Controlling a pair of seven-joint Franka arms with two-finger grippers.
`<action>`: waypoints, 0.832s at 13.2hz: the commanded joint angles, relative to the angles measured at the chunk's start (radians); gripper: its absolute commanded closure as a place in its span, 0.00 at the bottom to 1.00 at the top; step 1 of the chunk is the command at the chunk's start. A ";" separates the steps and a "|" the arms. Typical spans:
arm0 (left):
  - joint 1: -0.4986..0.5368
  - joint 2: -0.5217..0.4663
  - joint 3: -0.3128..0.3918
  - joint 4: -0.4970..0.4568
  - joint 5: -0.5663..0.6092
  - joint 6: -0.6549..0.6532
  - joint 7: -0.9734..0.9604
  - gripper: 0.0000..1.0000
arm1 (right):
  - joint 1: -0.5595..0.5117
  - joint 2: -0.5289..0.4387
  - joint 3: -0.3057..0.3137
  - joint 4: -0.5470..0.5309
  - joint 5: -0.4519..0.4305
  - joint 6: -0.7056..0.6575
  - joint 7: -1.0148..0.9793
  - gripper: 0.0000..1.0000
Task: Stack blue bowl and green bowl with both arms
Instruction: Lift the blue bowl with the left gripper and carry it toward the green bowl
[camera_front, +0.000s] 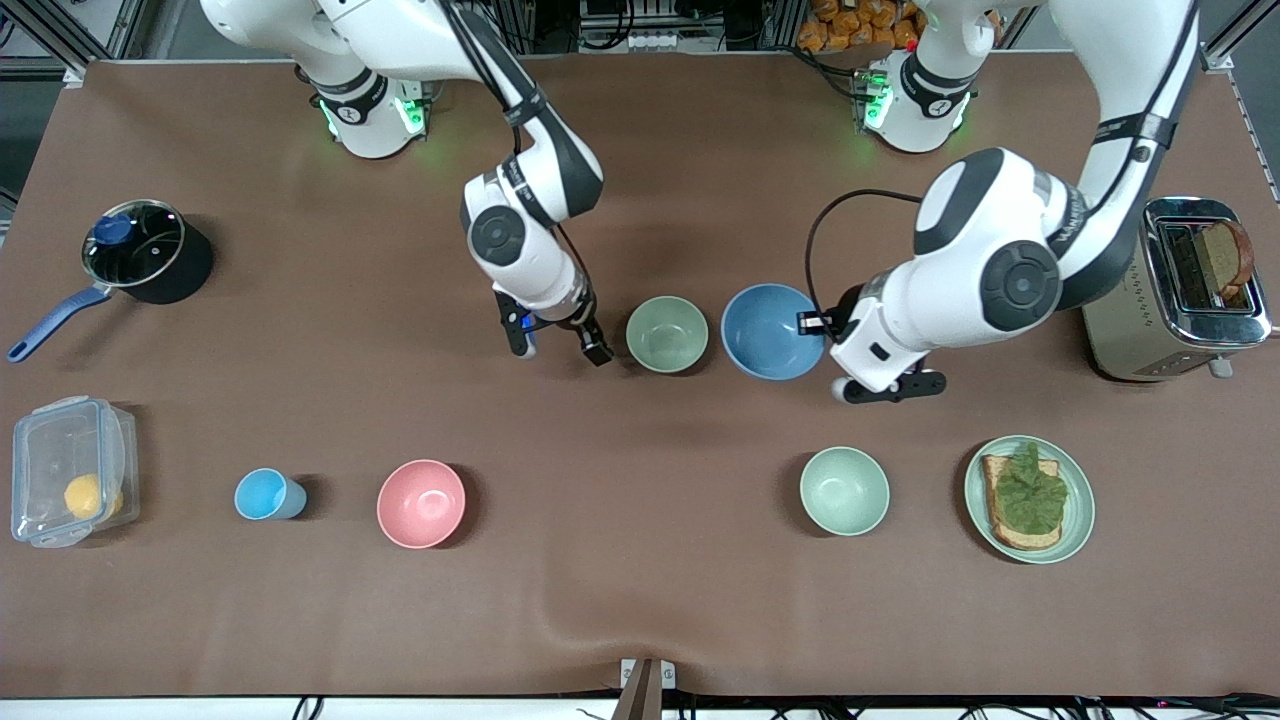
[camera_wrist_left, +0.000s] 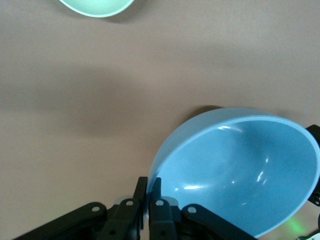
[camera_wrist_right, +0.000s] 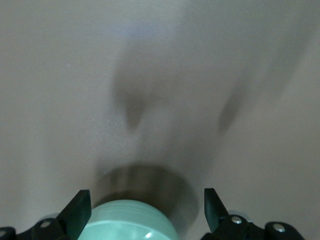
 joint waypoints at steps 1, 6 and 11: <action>-0.005 0.025 -0.001 -0.004 -0.010 0.014 -0.014 1.00 | -0.032 0.020 0.015 0.001 0.095 -0.004 0.003 0.00; -0.018 0.035 -0.001 -0.085 -0.008 0.120 -0.016 1.00 | -0.043 0.105 0.018 0.050 0.370 -0.001 -0.146 0.00; -0.065 0.036 0.001 -0.106 -0.008 0.129 -0.074 1.00 | -0.012 0.148 0.022 0.062 0.488 0.091 -0.207 0.00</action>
